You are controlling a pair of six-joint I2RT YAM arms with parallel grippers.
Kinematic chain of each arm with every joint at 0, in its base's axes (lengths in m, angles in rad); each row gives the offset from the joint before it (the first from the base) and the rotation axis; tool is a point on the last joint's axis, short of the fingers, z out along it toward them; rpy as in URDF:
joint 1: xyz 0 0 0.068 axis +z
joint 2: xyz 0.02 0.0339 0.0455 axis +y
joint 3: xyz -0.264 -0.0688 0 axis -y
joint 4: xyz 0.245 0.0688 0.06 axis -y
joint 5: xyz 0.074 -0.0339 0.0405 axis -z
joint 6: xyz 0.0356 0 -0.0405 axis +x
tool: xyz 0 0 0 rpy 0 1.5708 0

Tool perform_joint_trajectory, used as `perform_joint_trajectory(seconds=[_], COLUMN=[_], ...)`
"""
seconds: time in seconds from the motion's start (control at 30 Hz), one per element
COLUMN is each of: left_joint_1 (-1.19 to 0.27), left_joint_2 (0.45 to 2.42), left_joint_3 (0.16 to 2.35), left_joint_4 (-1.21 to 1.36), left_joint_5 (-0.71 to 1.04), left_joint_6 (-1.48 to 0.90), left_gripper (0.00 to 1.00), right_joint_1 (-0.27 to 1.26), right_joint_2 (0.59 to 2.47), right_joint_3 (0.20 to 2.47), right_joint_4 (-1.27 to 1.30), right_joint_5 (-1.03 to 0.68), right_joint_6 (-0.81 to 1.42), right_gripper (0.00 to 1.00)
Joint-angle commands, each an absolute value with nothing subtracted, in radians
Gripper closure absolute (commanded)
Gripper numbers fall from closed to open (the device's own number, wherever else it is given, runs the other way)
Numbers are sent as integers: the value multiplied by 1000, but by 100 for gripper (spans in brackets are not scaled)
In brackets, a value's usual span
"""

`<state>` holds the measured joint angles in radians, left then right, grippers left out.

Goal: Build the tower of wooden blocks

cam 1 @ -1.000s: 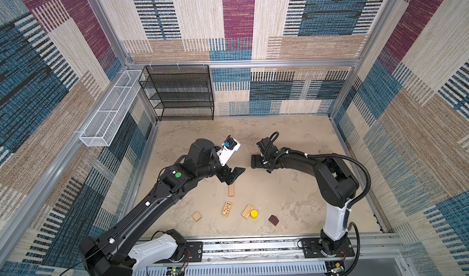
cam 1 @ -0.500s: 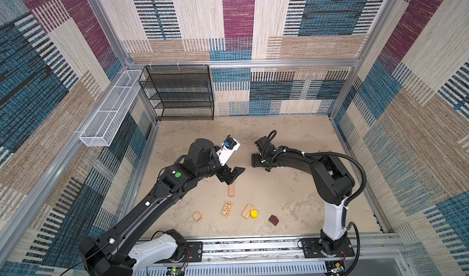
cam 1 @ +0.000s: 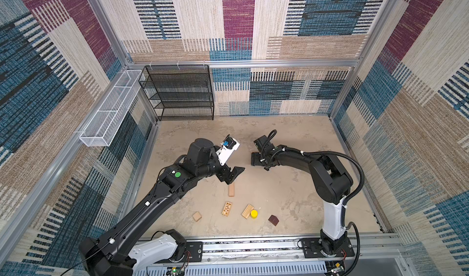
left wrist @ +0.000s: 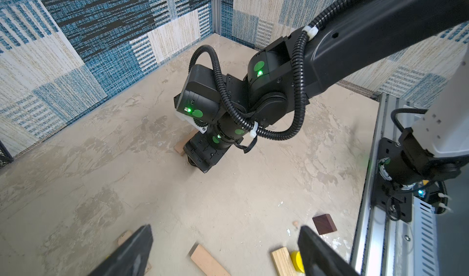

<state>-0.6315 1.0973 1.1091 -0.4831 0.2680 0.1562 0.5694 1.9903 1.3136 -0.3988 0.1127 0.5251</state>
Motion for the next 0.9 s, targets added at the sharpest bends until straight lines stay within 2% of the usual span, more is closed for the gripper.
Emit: perform_joint_trajectory(seconds=[0.0,0.43,0.67,0.77,0.87], left_joint_1=[-630,-625,-622,-621,-620], left_joint_2=[1094,1095,1095,1094,1092], left_joint_3=[1111,1111,1111,1111,1111], left_joint_4=[-461,-459,-455,-455,-453], left_joint_5=[278,273,267,261,255], left_joint_6=[154,145,141,138,134], left_gripper=[6,6,6,6,6], right_joint_1=[569,569,571,578,587], right_joint_2=[1994,2001,1881,1815,1762], right_joint_3=[1315,1350,1314,1283,1228], right_joint_4=[-443,-449,-451,-440,-399], right_joint_5=[107,94,107,100,63], right_joint_6=[574,588,598,585,568], right_gripper=[19,12,6,8,19])
